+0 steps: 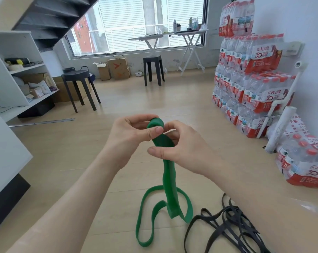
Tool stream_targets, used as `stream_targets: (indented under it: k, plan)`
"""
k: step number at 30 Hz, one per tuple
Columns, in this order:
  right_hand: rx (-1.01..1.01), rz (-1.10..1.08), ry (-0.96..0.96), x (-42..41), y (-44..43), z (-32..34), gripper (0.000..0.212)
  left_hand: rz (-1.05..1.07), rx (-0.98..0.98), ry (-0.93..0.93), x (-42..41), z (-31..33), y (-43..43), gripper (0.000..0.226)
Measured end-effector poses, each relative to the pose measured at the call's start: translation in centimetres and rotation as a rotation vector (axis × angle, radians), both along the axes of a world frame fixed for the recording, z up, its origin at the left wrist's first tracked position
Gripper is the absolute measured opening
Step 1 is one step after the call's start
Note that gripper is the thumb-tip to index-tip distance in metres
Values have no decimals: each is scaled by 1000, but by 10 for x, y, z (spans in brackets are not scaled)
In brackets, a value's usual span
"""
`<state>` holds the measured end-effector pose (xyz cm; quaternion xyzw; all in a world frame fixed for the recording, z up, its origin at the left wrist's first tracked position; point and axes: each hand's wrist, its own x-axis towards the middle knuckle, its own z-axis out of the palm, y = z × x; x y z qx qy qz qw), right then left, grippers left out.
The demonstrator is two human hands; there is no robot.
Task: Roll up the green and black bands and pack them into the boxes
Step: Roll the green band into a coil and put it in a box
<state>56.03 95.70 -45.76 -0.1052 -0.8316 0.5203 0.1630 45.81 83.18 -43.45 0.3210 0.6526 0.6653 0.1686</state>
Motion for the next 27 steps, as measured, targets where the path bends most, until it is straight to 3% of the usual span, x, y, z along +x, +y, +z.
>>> stream_targets:
  k: [4, 7, 12, 16, 19, 22, 24, 27]
  plan:
    - [280, -151, 131, -4, -8, -3, 18, -12, -1, -11, 3, 1, 5, 48]
    - [158, -40, 90, -4, 2, 1, 7, -43, -15, -9, -2, 3, 0, 48]
    - [-143, 145, 0, 2, 14, 12, 22, -107, -99, 77, -9, 9, -12, 48]
    - [-373, 133, -23, 5, 14, 16, 27, -125, -295, 374, -6, 19, -15, 49]
    - [-322, -14, -55, 3, 8, 11, 42, -167, -424, 558, 2, 19, -9, 46]
    - [-354, -29, -45, 2, 7, 7, 44, -154, -444, 615, 7, 18, -6, 49]
    - [-465, 16, -10, 4, 9, 9, 42, -170, -363, 479, 5, 17, -9, 54]
    - [-675, 159, 52, 7, 11, 13, 36, -358, -126, 16, -5, 6, -13, 57]
